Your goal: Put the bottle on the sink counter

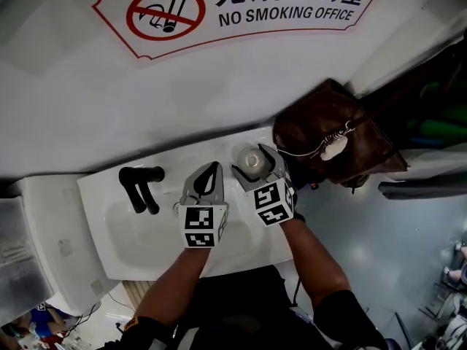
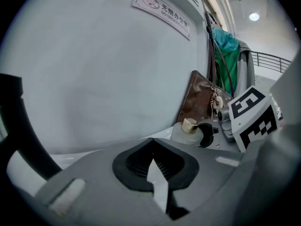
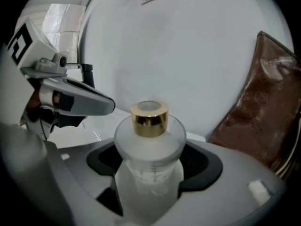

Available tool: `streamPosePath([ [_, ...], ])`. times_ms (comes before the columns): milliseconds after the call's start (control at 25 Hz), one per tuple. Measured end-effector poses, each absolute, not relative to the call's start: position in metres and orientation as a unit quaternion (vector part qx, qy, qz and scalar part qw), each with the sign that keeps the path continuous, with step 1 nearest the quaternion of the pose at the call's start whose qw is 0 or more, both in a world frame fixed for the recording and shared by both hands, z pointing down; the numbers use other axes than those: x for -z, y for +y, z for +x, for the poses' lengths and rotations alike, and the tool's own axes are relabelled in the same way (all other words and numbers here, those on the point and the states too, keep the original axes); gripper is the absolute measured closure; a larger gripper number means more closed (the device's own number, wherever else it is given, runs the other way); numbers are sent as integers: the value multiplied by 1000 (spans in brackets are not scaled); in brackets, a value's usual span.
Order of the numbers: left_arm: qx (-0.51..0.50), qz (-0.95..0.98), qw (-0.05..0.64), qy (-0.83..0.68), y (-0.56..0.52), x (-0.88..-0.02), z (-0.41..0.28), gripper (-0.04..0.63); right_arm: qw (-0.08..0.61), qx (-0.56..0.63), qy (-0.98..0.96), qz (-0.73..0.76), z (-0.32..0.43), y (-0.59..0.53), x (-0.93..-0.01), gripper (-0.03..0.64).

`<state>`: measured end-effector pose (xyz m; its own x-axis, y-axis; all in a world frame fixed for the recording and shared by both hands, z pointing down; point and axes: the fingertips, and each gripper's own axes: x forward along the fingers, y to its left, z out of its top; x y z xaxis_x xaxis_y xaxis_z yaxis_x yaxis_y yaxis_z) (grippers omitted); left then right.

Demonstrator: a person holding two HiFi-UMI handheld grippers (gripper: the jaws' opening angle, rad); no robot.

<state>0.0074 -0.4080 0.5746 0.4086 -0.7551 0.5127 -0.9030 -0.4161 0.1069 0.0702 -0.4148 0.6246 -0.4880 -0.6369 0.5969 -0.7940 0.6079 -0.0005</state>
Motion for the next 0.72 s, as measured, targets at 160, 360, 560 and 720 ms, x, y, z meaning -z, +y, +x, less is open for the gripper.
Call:
streamPosePath([
  [160, -195, 823, 181, -503, -401, -567, 10, 595, 278, -141, -845, 435, 78, -406, -617, 262],
  [360, -188, 831, 170, -495, -388, -552, 13, 595, 274, -144, -835, 456, 87, -387, -603, 262],
  [560, -185, 842, 154, -482, -365, -533, 12, 595, 258, -140, -823, 487, 95, -363, -577, 294],
  [720, -183, 849, 151, -472, -341, -523, 7, 595, 237, -132, -811, 519, 98, -343, -551, 389],
])
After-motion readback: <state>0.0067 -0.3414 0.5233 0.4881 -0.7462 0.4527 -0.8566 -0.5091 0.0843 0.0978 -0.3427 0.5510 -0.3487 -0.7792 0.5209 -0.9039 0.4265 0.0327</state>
